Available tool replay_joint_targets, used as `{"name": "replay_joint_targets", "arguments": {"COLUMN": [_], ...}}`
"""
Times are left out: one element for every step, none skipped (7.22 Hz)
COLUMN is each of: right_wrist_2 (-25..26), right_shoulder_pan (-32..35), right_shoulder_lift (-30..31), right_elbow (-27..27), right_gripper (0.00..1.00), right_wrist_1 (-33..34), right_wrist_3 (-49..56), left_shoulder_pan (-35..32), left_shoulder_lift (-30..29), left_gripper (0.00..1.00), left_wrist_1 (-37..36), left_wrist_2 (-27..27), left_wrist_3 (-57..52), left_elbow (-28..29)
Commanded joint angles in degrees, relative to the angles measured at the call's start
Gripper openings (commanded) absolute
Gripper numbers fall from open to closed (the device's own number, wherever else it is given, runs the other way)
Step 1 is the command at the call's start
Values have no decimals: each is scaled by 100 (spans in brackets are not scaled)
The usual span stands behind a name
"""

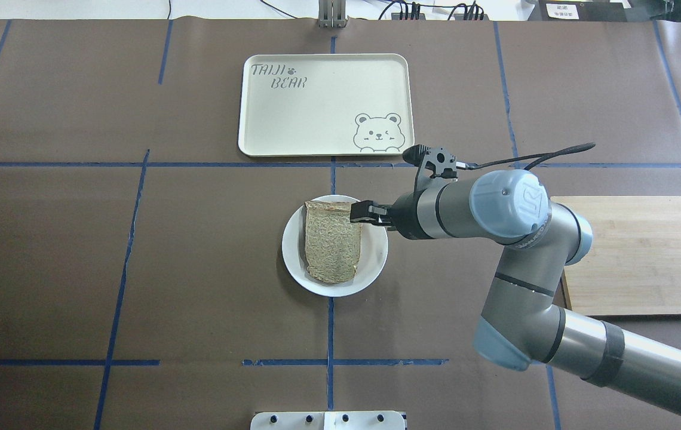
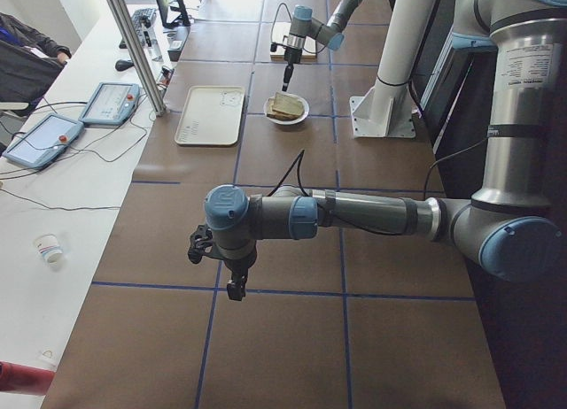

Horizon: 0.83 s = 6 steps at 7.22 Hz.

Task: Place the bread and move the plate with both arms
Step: 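Withdraw the right arm while the left arm reaches toward the plate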

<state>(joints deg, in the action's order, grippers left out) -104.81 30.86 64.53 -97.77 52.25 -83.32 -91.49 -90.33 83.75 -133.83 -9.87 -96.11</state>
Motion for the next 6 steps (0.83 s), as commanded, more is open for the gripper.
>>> {"name": "replay_joint_targets", "arguments": {"right_wrist_2": [-687, -916, -1057, -1076, -1094, -1294], "right_shoulder_pan": [883, 1270, 1674, 1948, 2229, 2606], "right_shoulder_lift": [24, 59, 59, 77, 181, 356], "right_elbow": [-266, -590, -933, -1189, -1287, -1331], "right_gripper": [100, 100, 100, 100, 100, 100], "right_wrist_1": [948, 1963, 3104, 4116, 4675, 4872], "right_wrist_3": [461, 1318, 2310, 3269, 3983, 4503], "left_shoulder_pan": [305, 672, 946, 1375, 1719, 2140], "left_shoulder_lift": [-72, -99, -221, -353, -406, -433], "left_gripper": [100, 100, 100, 100, 100, 100], "left_wrist_1": [27, 323, 666, 1156, 1944, 2892], "left_wrist_2": [-317, -354, -520, -687, -689, -645], "left_wrist_3": [751, 1828, 3048, 4053, 4968, 6151], "left_elbow": [-555, -1037, -1364, -1393, -1289, -1131]}}
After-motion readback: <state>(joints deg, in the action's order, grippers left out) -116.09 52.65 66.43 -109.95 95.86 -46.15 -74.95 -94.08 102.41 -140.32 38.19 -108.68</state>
